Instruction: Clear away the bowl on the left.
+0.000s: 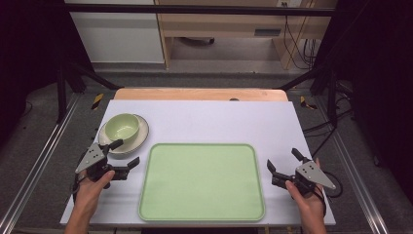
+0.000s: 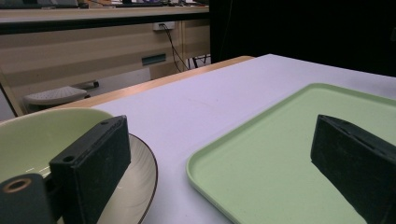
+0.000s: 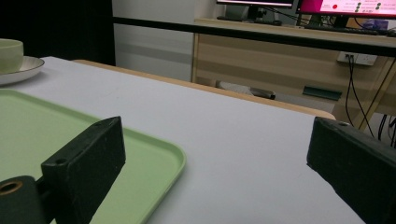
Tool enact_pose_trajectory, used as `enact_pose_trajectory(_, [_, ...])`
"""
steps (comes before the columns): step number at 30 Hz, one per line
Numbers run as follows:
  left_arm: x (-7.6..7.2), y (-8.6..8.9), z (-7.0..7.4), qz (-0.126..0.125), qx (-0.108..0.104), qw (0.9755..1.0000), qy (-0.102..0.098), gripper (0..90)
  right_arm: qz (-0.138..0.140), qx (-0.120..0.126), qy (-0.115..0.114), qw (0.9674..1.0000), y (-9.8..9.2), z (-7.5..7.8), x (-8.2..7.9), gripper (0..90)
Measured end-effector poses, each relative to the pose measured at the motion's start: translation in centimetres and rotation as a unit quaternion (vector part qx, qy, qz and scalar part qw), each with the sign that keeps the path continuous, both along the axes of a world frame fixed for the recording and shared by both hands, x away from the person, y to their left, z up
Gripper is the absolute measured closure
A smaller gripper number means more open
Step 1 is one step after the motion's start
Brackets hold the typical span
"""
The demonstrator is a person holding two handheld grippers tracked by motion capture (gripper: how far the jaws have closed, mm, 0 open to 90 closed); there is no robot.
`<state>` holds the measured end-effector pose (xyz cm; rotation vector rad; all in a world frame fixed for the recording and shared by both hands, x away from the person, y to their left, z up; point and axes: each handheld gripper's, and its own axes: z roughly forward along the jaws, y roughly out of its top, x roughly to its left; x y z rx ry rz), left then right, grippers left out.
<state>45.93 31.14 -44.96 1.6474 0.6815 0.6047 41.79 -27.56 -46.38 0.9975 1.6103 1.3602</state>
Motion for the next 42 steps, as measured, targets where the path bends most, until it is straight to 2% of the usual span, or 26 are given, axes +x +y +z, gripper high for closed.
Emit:
enact_pose_trajectory(3, [0.0, 0.2, 0.1, 0.005, 0.002, 1.0, -0.001, 5.0, 0.001, 0.001, 0.001, 1.0, 0.0, 0.0, 0.0, 4.7])
enact_pose_trajectory(7, [0.1, 0.4, 0.1, 0.011, -0.007, 0.9999, 0.0, 5.0, 0.001, 0.002, 0.005, 1.0, 0.0, 0.0, 0.0, 4.8])
enact_pose_trajectory(20, [0.1, 0.8, 0.3, 0.039, -0.004, 0.9992, 0.002, 5.0, 0.005, 0.0, 0.013, 0.9999, 0.3, -0.1, 0.0, 4.8])
enact_pose_trajectory(25, [0.2, 0.9, 0.9, 0.063, -0.004, 0.998, 0.001, 5.2, 0.004, 0.0, 0.013, 0.9999, 0.3, -0.1, 0.0, 4.9])
enact_pose_trajectory(27, [0.3, 0.9, 1.2, 0.076, 0.003, 0.9971, 0.003, 5.4, 0.003, -0.003, 0.016, 0.9999, 0.4, -0.1, 0.0, 4.9])
enact_pose_trajectory(32, [0.3, 1.1, 2.1, 0.101, 0.0, 0.9949, -0.001, 6.1, 0.004, -0.01, 0.014, 0.9998, 0.4, 0.0, -0.1, 4.9])
enact_pose_trajectory(34, [0.3, 1.2, 2.2, 0.102, 0.002, 0.9948, 0.004, 7.4, 0.005, -0.009, 0.016, 0.9998, 0.4, 0.0, -0.1, 4.9])
enact_pose_trajectory(35, [0.5, 1.2, 2.3, 0.104, 0.002, 0.9945, 0.013, 7.4, 0.005, -0.009, 0.015, 0.9998, 0.5, 0.0, 0.0, 4.9])
enact_pose_trajectory(39, [0.9, 1.0, 2.7, 0.12, 0.005, 0.9927, 0.017, 9.3, 0.005, -0.011, 0.017, 0.9998, 0.4, 0.0, 0.0, 4.9])
enact_pose_trajectory(42, [1.2, 0.9, 2.8, 0.124, 0.005, 0.9922, 0.015, 9.3, 0.004, -0.01, 0.015, 0.9998, 0.4, 0.0, -0.1, 4.9])
